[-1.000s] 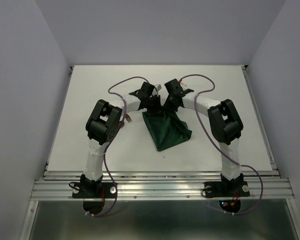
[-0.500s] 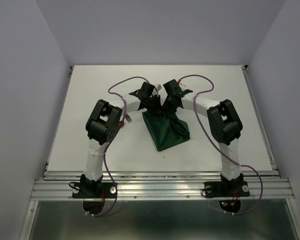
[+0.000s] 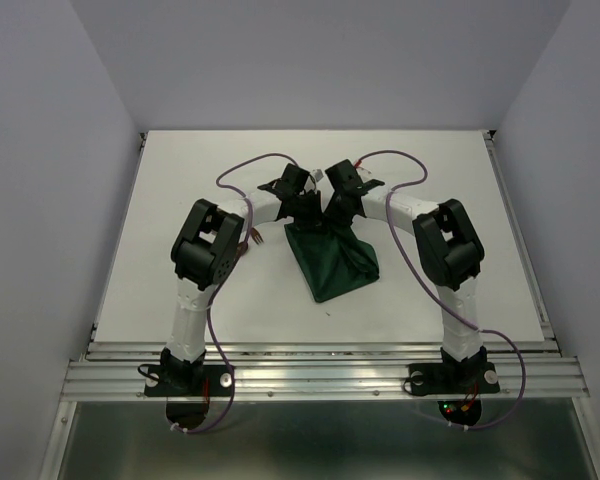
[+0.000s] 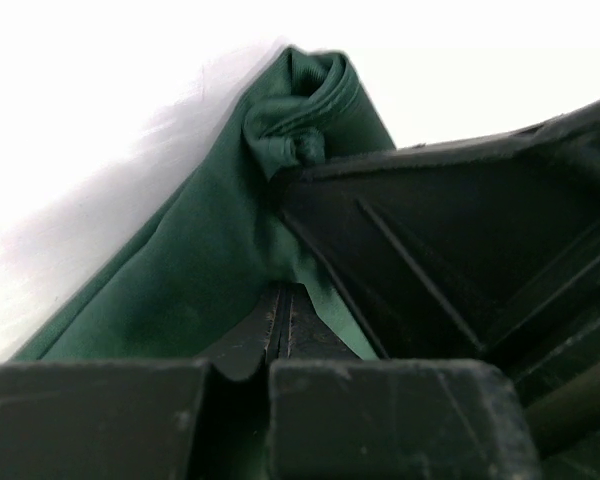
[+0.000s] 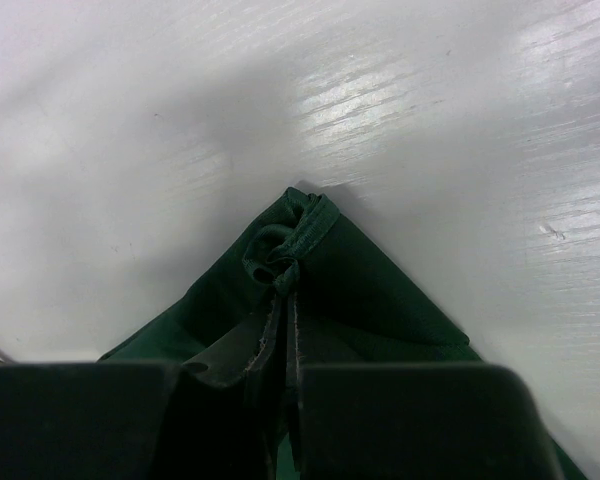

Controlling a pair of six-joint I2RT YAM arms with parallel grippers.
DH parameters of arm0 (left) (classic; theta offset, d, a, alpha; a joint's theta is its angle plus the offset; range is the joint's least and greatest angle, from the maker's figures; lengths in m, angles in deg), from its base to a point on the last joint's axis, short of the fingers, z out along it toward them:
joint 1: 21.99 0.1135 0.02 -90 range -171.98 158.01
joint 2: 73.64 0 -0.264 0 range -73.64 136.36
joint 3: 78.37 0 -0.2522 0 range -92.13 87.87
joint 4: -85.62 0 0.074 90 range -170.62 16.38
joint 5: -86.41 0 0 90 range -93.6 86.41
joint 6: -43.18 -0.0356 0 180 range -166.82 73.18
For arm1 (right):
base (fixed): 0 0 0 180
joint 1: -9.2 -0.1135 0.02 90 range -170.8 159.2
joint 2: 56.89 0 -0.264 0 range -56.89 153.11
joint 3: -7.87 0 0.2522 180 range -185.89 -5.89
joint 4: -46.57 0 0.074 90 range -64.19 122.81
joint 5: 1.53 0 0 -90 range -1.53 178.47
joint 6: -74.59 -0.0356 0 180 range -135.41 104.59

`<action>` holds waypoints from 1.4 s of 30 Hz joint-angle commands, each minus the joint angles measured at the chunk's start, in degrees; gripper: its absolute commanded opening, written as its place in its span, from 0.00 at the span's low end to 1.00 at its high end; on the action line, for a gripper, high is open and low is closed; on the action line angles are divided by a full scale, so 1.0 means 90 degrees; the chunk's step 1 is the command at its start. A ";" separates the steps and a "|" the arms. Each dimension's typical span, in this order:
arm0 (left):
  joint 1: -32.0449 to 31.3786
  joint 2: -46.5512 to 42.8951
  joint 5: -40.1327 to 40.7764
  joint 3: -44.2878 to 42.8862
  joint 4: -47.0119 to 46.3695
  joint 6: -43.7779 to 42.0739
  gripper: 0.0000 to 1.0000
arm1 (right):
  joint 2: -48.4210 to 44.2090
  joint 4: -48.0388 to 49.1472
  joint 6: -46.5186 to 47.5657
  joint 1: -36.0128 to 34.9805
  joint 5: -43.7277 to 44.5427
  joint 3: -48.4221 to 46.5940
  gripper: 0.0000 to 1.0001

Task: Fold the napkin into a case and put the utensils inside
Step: Fold the lower triangle-folded napkin at the center of the board.

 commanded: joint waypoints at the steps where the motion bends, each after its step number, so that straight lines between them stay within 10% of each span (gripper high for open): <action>1: -0.0029 -0.0438 0.0218 0.0156 0.0686 -0.0216 0.00 | 0.0222 0.0066 -0.0100 -0.0068 0.0284 -0.0015 0.01; 11: -0.0029 -0.1044 0.0374 0.0546 0.0501 0.0233 0.02 | 0.0397 -0.0256 -0.0441 -0.0068 0.0469 -0.0327 0.01; 25: -0.0029 -0.1728 -0.0044 0.1610 -0.1080 0.1853 0.57 | 0.0759 -0.0628 -0.0851 -0.0068 0.0157 -0.0825 0.01; 42: -0.0107 -0.1309 0.0111 0.2041 -0.2536 0.3114 0.60 | 0.0632 -0.0579 -0.0637 -0.0068 0.0118 -0.0767 0.01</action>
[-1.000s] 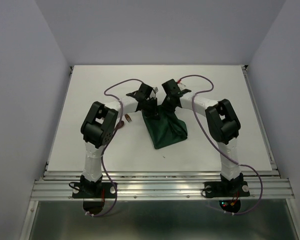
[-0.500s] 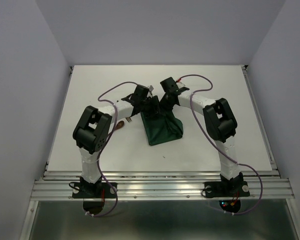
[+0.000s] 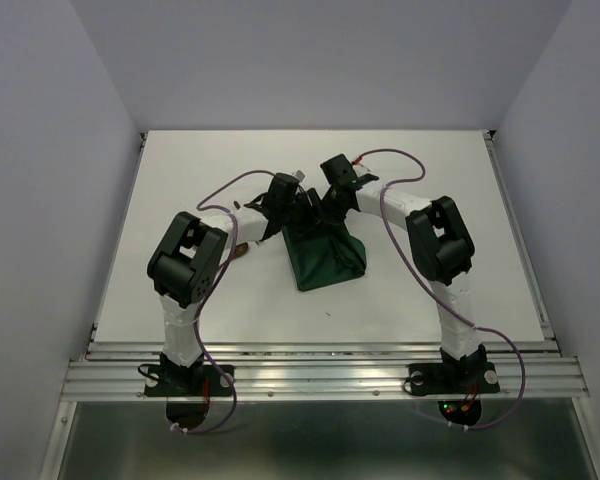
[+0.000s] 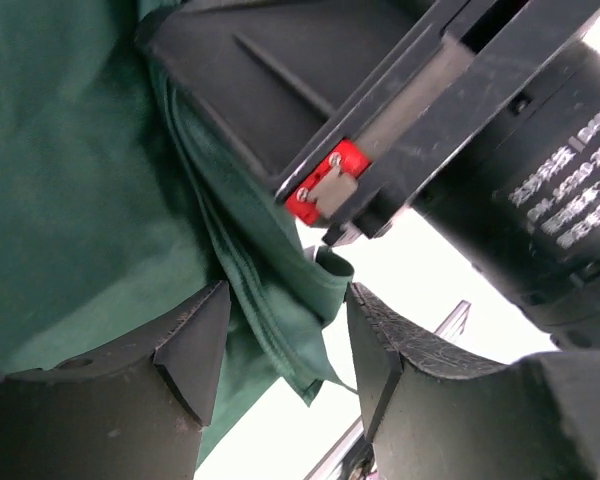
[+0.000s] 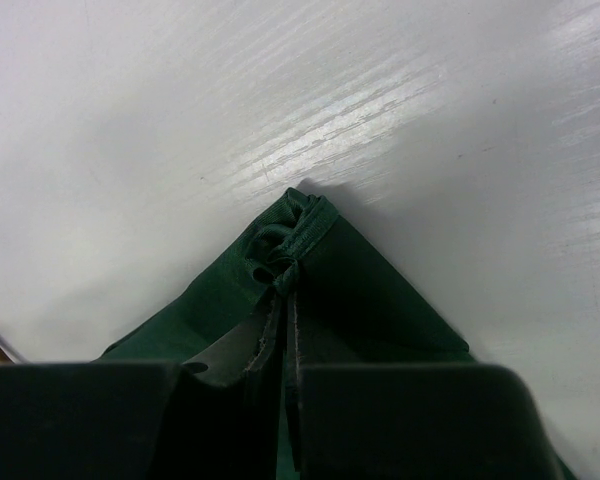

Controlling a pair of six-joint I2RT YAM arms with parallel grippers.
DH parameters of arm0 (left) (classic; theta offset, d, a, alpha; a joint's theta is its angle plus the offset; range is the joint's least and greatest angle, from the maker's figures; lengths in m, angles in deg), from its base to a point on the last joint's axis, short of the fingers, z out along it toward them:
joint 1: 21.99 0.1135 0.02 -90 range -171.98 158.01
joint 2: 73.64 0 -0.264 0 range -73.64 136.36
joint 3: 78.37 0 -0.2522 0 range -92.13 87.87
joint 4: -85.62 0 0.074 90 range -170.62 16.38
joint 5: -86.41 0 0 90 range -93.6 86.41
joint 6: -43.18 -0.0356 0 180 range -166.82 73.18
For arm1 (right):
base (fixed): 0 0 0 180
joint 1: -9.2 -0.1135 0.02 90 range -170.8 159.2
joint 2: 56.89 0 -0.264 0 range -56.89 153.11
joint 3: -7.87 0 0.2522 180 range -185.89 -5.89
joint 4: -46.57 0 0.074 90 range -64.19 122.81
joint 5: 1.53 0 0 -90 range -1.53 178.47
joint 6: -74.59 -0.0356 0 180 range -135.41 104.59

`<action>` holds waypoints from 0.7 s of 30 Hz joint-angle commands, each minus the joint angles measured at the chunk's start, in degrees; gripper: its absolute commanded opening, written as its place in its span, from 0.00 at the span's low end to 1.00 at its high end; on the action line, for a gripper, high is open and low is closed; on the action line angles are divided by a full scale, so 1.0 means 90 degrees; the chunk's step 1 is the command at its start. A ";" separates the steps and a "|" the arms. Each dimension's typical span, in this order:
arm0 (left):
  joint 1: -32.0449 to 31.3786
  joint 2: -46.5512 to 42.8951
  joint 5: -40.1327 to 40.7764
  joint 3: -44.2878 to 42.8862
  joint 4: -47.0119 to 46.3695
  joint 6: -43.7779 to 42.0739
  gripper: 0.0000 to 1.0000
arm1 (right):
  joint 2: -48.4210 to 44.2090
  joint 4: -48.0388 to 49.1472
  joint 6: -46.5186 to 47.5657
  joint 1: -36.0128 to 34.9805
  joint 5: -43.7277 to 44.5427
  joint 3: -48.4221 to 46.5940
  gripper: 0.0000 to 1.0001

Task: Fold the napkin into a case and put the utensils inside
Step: Fold the lower triangle-folded napkin at the center of the board.

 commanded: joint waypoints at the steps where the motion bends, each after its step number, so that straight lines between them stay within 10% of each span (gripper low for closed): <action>1: -0.0049 0.0142 0.0077 0.0027 -0.0462 0.0261 0.58 | 0.0103 -0.0375 0.0138 -0.0071 -0.0055 0.0008 0.01; 21: -0.0108 0.0347 0.0302 0.0222 -0.0764 0.0329 0.63 | -0.0308 -0.0346 0.0119 -0.0071 -0.0113 0.0389 0.01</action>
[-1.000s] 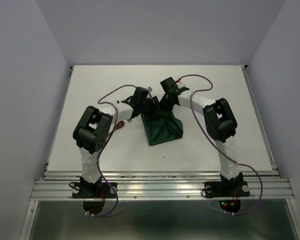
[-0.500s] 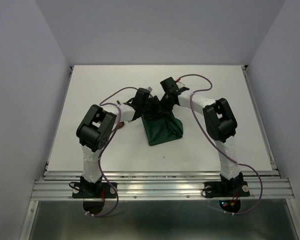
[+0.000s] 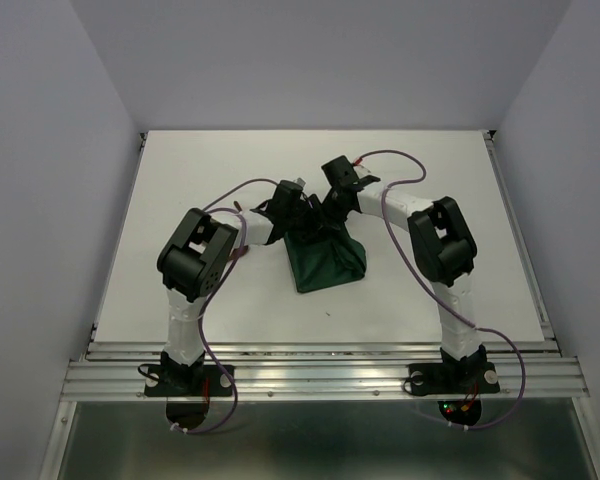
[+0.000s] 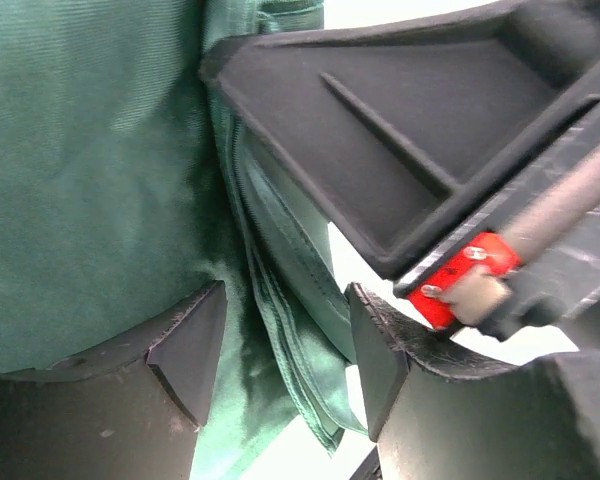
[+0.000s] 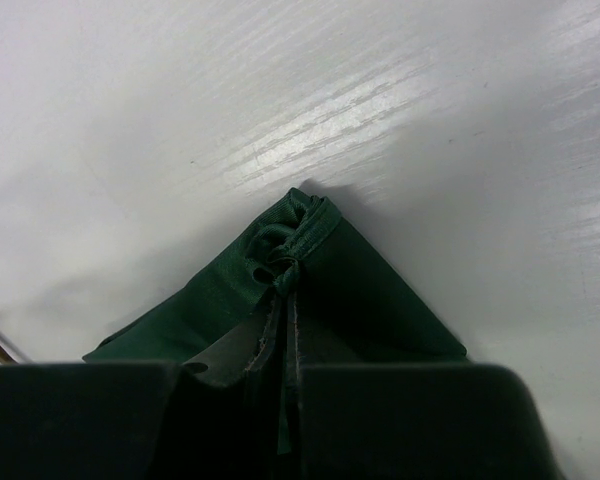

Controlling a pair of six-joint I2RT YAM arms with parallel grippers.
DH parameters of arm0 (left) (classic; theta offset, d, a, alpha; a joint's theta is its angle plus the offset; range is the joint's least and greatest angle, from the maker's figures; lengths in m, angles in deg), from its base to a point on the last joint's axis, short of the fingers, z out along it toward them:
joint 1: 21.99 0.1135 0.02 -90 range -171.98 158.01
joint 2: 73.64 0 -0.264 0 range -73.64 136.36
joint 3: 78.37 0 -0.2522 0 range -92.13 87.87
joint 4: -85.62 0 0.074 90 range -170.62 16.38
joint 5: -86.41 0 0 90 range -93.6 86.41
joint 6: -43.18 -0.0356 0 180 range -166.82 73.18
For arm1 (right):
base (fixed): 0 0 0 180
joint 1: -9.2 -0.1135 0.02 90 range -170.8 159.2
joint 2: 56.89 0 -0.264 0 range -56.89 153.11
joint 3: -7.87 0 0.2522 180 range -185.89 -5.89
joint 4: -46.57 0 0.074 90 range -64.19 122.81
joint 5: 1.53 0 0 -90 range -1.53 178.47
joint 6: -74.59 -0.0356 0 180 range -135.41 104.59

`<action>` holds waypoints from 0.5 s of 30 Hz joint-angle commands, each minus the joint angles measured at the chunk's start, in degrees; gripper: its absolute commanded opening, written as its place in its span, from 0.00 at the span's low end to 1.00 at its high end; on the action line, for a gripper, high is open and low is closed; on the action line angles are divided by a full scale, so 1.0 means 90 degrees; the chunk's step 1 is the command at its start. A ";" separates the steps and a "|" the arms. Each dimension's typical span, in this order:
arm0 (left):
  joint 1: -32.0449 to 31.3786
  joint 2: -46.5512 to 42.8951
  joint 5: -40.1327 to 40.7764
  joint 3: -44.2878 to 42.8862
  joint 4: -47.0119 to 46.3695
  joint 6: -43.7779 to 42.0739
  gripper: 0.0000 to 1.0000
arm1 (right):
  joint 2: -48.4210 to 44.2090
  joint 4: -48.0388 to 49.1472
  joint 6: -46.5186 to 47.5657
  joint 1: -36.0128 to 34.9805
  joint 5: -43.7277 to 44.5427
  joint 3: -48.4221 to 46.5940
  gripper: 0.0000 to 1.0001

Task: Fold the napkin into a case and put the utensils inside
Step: Fold the lower triangle-folded napkin at the center of the board.

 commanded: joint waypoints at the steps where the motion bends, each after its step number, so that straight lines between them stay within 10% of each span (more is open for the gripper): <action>1: -0.0032 -0.0124 0.0095 0.0176 -0.0318 -0.0020 0.62 | -0.0186 -0.0375 0.0009 -0.0071 -0.0050 0.0207 0.01; 15: -0.0032 0.0110 0.0066 -0.0029 -0.0367 -0.0089 0.41 | -0.0186 -0.0375 0.0156 -0.0071 -0.0060 0.0217 0.01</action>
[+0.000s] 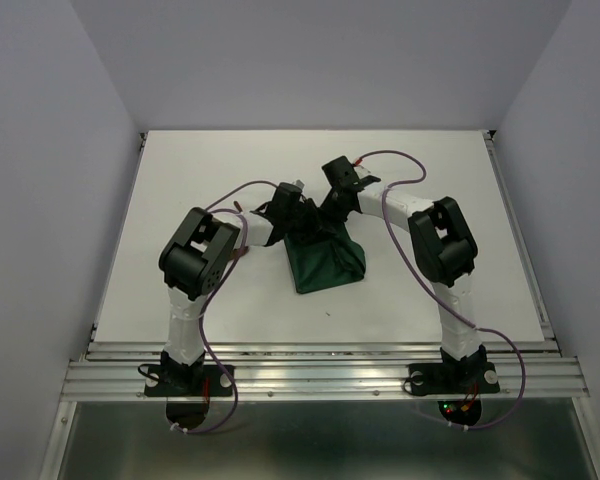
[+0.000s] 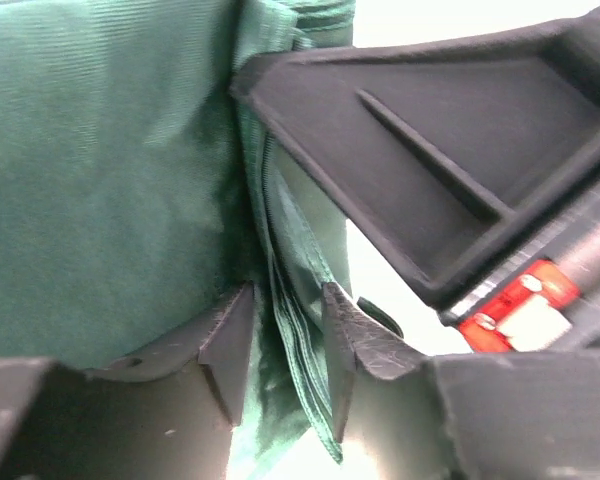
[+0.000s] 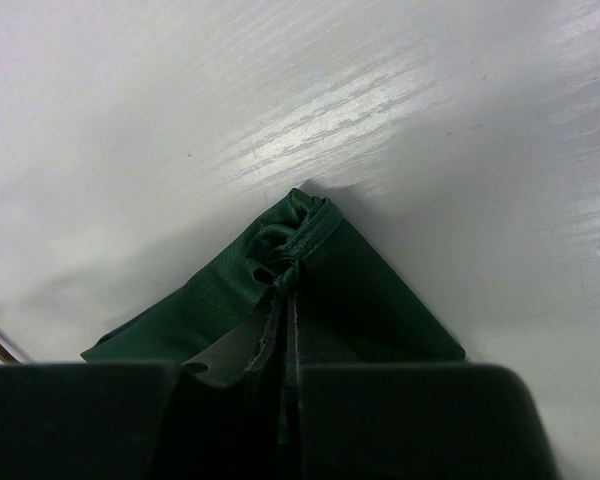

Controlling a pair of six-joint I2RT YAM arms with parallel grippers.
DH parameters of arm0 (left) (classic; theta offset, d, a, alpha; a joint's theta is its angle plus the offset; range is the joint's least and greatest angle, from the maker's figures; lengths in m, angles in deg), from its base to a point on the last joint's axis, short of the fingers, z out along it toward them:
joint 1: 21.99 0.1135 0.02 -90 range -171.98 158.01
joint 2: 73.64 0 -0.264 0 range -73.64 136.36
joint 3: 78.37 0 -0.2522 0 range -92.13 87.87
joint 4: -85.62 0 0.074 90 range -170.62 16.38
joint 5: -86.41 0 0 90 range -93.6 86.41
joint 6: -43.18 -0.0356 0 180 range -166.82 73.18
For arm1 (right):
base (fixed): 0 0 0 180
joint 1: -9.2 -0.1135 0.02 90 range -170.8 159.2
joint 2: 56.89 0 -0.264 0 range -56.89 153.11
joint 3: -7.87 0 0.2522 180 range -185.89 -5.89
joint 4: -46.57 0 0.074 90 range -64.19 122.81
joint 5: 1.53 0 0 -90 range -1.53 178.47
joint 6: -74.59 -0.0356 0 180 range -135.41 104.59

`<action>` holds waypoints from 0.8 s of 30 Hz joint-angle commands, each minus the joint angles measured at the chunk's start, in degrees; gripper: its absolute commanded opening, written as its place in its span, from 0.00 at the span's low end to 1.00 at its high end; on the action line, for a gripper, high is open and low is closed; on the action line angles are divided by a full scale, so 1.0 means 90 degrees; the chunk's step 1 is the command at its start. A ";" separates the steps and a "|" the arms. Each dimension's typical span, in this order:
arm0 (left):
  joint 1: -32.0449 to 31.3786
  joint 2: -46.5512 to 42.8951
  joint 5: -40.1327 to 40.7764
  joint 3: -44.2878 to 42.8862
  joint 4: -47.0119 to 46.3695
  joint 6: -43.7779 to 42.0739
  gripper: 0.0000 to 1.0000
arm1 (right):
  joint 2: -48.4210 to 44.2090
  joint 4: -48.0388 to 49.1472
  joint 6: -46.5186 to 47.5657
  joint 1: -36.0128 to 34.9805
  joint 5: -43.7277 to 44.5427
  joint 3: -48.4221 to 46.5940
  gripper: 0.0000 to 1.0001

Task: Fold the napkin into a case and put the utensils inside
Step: Fold the lower triangle-folded napkin at the center of the board.

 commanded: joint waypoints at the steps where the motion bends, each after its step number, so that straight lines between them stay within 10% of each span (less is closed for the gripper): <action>1: -0.0028 0.0033 0.0017 -0.0155 -0.0151 -0.0081 0.38 | -0.0143 -0.0377 0.0127 -0.0071 -0.0016 0.0151 0.01; 12: -0.0027 0.0131 -0.0051 -0.0233 -0.0131 -0.0101 0.00 | -0.0191 -0.0407 0.0341 -0.0071 0.0081 0.0190 0.01; 24: -0.0028 0.0140 -0.0110 -0.0213 -0.0209 -0.0247 0.00 | -0.1255 -0.0231 0.1278 0.0065 0.0326 0.0502 0.59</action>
